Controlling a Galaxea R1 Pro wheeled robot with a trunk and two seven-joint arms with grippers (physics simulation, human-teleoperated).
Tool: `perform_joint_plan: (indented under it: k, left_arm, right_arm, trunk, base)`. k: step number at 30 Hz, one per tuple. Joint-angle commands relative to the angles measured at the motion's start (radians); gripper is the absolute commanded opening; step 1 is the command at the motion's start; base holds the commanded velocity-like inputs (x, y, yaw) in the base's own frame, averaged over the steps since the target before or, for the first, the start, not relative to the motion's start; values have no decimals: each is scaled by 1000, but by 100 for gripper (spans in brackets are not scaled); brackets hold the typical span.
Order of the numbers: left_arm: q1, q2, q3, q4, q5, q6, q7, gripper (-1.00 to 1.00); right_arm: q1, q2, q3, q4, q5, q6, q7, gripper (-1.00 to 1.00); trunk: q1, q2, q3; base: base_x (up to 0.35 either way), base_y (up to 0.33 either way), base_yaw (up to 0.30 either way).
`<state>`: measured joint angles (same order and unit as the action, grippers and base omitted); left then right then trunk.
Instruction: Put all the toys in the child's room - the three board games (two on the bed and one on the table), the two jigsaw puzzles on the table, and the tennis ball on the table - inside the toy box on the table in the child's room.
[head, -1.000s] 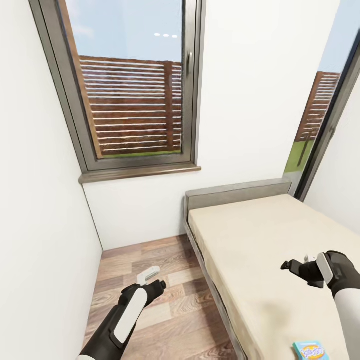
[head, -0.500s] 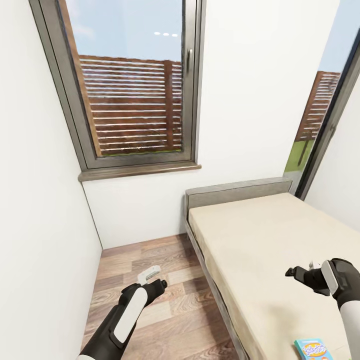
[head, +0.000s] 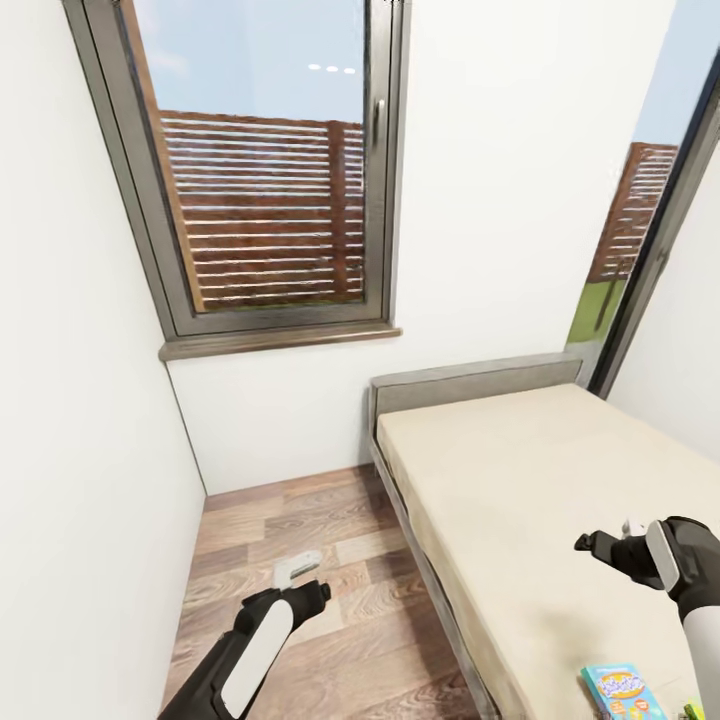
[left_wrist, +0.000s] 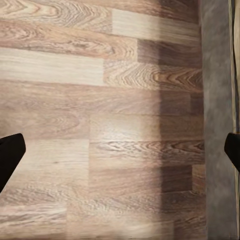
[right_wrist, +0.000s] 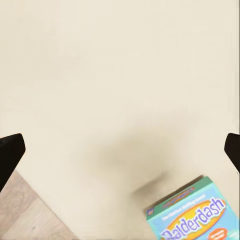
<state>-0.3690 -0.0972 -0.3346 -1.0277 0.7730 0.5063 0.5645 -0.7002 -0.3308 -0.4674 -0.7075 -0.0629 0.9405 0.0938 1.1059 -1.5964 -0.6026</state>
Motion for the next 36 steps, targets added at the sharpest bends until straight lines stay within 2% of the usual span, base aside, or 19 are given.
perform_joint_plan:
  k: [1,14,36]
  left_arm:
    - [1,4,-6,-1,9,0,9,100]
    - [8,15,-20,-2,9,-1,10,100]
    - [9,17,-21,-1,9,-2,9,100]
  right_arm:
    - [-1,-1,-2,-1,-3,4,1,100]
    - [0,-3,-2,-4,-1,4,1,100]
    - [1,-1,-1,0,0,4,0,100]
  trunk:
    - [0,-1,-1]
    - [0,-1,-1]
    - [0,-1,-1]
  base:
    - [-210,-25,0]
    - [-221,-36,0]
    - [-37,-5,0]
